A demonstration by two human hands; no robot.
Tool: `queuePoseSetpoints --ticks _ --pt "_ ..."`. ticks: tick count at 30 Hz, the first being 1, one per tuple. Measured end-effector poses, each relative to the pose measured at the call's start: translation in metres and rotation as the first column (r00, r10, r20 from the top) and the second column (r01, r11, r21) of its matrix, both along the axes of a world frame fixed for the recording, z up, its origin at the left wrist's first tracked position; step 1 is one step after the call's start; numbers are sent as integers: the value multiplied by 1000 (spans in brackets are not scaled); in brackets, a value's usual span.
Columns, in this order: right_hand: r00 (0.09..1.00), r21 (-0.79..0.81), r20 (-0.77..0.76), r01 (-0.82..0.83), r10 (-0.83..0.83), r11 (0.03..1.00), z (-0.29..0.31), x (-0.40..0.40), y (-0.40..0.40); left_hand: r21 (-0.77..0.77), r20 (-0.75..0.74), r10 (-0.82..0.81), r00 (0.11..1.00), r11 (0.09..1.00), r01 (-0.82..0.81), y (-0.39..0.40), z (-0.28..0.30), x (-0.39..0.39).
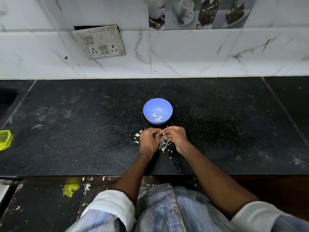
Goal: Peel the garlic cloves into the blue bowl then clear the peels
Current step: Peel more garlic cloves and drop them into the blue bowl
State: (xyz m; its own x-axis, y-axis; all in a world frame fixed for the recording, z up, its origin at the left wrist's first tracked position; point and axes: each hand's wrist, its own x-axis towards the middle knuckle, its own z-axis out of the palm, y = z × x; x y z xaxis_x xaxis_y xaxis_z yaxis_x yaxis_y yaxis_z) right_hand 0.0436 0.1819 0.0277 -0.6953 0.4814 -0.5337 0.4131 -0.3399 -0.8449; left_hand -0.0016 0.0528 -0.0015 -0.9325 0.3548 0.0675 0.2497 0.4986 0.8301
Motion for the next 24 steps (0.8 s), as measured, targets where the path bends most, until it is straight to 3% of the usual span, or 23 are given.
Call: queuePoseSetpoints --ticks 10,24 --pt "995 -57 -90 -40 35 998 3 4 3 -60 -38 0 999 998 -2 -1 4 -2" --pt "996 -63 -85 -31 26 997 5 2 8 -46 -90 -56 994 998 52 -1 5 -6"
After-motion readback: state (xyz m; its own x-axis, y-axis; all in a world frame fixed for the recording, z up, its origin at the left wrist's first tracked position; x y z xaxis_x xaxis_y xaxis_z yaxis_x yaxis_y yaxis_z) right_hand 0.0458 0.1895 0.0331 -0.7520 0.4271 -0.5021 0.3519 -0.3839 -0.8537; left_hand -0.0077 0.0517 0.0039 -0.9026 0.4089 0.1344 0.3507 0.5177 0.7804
